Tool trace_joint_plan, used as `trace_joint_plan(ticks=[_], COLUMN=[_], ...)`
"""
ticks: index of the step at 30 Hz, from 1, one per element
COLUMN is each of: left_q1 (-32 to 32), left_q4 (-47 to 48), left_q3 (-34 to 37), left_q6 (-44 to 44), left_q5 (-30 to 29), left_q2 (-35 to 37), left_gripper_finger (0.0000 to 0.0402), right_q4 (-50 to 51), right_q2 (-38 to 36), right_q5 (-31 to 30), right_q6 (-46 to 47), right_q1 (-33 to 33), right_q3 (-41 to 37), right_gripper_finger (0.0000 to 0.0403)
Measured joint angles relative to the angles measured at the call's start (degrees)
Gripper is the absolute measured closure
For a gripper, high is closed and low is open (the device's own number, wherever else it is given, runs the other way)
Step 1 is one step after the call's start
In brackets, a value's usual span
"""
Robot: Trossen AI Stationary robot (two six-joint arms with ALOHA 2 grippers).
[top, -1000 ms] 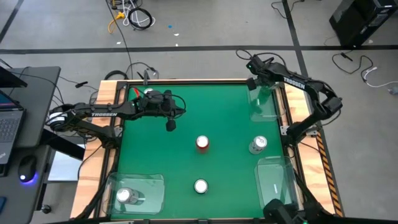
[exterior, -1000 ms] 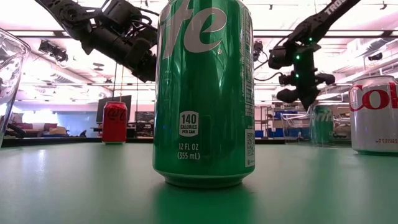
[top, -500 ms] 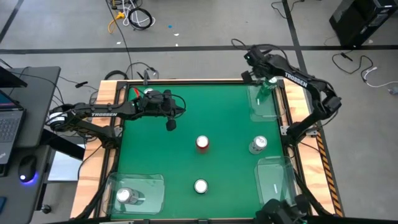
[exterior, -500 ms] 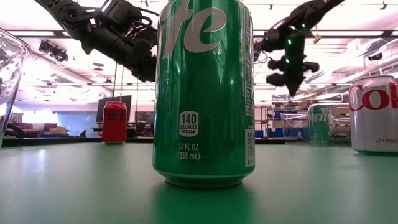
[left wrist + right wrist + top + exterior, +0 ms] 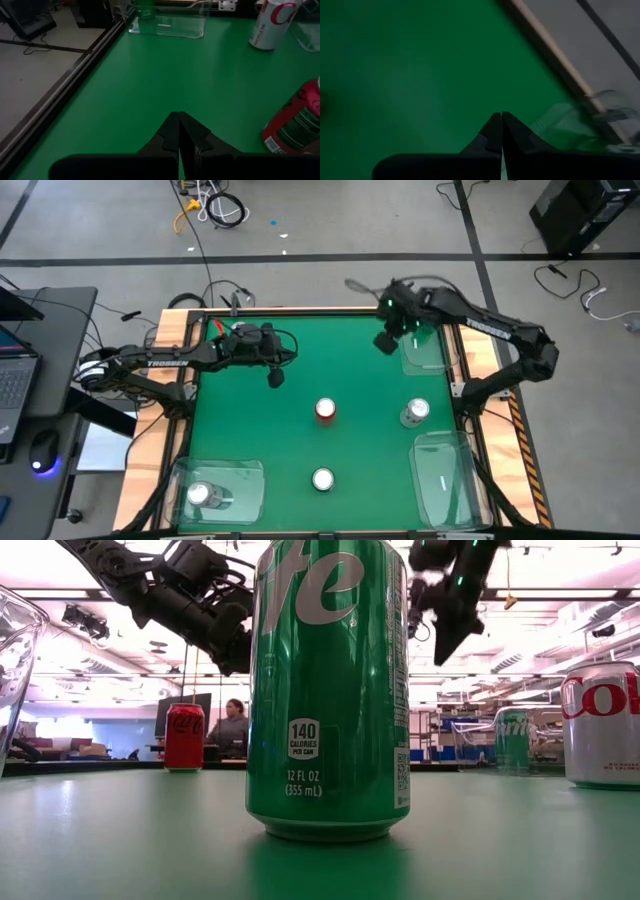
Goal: Sort soda cans
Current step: Put the bottom red-black soda can into the bottom right transparent bin
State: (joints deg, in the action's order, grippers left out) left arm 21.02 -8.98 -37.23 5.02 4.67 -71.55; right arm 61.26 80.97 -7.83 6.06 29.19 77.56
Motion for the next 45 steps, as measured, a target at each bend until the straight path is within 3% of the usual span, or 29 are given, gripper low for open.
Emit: trace_joint_plan(ticks=[6, 10, 14, 21, 25, 30, 38, 45], left_q1=[0.0, 0.0, -0.1, -1.0, -2.4, -3.8, -4.7, -4.7], left_q4=[0.0, 0.0, 0.1, 0.7, 0.7, 0.6, 0.2, 0.2], left_q3=[0.0, 0.0, 0.0, 0.0, 0.0, 0.0, 0.0, 0.0], left_q6=[0.1, -2.5, -4.2, -6.8, -7.0, -6.9, -6.7, -6.6], left_q5=[0.4, 0.4, 0.8, 7.3, 6.9, 3.9, 3.4, 2.0], left_q2=[0.0, 0.0, 0.0, 0.0, 0.0, 0.0, 0.0, 0.0], left_gripper_finger=[0.04, 0.04, 0.04, 0.04, 0.04, 0.04, 0.04, 0.04], right_q4=[2.4, -1.4, -11.4, -33.5, -42.2, -51.2, -53.5, -53.9], right_q2=[-5.2, -7.9, -8.2, -2.4, 2.4, 7.6, 10.3, 14.5], right_q5=[0.2, 0.3, 2.8, 3.4, 3.4, 3.1, -3.0, -4.7], right_q6=[7.3, 11.4, 12.9, 12.9, 11.8, 10.7, 9.8, 11.7], right_q1=[-12.6, -20.5, -27.0, -34.3, -36.8, -38.4, -38.6, -37.7], right_q3=[-2.7, -5.4, -8.7, -14.5, -15.1, -15.2, -15.2, -15.2], right_gripper_finger=[0.0403, 0.0403, 0.0403, 0.0377, 0.0326, 0.0231, 0.0084, 0.0016])
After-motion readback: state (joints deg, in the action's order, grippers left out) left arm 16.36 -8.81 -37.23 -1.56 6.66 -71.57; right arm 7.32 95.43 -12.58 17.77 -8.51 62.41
